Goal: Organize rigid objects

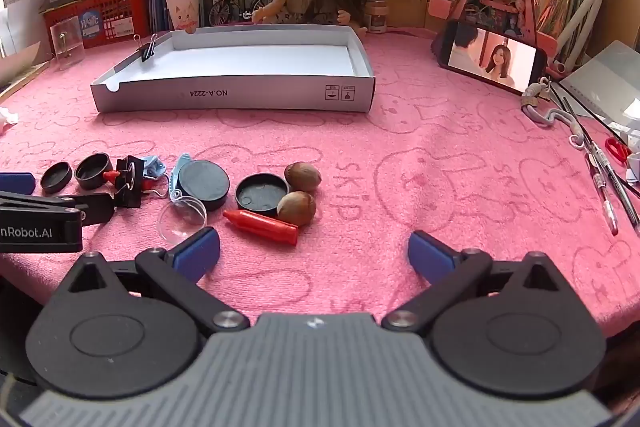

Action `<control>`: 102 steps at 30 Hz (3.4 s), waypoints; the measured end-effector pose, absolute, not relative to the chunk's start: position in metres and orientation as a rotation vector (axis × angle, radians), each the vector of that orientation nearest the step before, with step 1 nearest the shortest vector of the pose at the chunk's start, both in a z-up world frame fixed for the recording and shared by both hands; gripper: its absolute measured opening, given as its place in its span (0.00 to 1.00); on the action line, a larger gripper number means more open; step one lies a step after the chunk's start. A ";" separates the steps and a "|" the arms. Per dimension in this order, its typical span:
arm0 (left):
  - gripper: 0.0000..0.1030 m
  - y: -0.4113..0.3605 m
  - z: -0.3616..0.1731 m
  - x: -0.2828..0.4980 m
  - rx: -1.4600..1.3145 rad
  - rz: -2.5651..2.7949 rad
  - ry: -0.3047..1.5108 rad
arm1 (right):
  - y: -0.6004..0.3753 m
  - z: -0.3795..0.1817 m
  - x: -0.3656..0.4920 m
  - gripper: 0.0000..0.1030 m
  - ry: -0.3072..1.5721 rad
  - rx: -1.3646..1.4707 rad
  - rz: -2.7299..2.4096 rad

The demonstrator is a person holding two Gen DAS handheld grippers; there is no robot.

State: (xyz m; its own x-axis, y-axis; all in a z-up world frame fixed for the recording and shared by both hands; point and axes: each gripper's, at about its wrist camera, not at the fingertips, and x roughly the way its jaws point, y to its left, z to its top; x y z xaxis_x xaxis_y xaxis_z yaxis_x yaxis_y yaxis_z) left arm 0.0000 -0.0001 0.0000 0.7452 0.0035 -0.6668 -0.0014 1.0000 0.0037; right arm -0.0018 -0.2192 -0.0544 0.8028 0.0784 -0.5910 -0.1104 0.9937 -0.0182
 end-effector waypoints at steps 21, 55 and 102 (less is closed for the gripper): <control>1.00 0.000 0.000 0.000 0.006 0.005 0.732 | -0.219 -0.054 -0.002 1.00 0.630 -0.053 0.101; 1.00 0.006 0.001 0.002 0.002 0.016 0.761 | -0.218 -0.052 0.001 1.00 0.646 -0.048 0.090; 0.46 -0.002 0.016 -0.012 -0.141 -0.207 0.728 | -0.191 -0.042 0.000 0.48 0.610 -0.010 0.128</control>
